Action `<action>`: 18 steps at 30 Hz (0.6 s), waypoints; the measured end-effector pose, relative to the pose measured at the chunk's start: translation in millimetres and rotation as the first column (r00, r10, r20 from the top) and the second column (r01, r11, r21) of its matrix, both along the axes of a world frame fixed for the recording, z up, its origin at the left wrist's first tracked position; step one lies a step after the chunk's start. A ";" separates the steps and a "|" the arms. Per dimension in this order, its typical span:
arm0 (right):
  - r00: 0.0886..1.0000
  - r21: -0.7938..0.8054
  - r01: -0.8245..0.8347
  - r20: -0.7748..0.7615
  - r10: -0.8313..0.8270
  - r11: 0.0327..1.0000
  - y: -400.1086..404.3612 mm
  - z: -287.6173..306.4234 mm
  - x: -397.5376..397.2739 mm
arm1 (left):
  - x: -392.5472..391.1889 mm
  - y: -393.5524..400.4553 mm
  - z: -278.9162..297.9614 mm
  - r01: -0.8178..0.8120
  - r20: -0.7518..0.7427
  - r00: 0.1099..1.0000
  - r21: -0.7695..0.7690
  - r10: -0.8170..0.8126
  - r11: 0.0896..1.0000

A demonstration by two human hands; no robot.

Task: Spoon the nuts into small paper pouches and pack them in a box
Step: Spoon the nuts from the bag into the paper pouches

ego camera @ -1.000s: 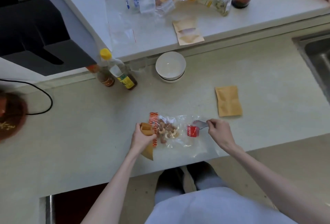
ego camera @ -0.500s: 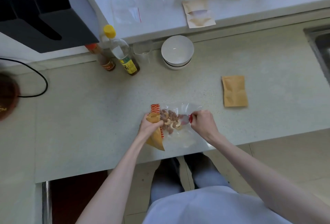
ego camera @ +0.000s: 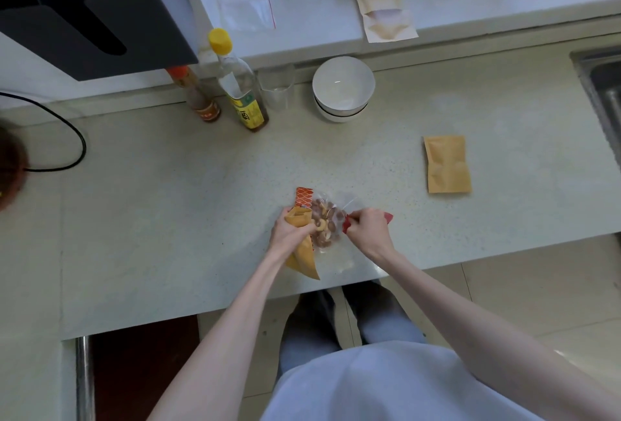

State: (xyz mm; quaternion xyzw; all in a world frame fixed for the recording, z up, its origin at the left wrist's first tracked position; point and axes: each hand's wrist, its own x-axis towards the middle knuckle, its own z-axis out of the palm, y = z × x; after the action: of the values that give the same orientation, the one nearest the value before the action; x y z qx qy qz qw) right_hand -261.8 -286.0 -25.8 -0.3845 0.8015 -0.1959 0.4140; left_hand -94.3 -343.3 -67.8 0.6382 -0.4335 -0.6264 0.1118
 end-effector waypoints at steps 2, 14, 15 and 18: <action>0.994 0.067 0.066 0.079 -0.072 0.996 -0.8 -6.0 -1.8 | 2.4 -0.7 0.4 -0.002 -0.006 1.000 0.010 0.002 1.000; 0.860 0.252 0.360 0.283 -0.425 0.898 27.0 -28.8 -33.7 | 4.7 -4.2 7.2 -0.005 -0.019 1.000 0.051 0.006 0.999; 0.847 0.241 0.373 0.305 -0.434 0.896 29.3 -28.7 -36.1 | 4.4 -3.9 7.0 -0.008 -0.021 1.000 0.047 0.009 0.999; 0.831 0.214 0.396 0.330 -0.448 0.893 34.5 -26.0 -45.3 | 3.1 -3.5 7.0 -0.012 -0.015 1.000 0.042 0.013 0.999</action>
State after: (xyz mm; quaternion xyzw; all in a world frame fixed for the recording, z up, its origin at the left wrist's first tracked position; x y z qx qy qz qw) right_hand -307.2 -251.6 -51.9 -0.1245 0.7852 -0.2964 0.5292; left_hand -91.2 -346.8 -60.8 0.6382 -0.4153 -0.6396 0.1057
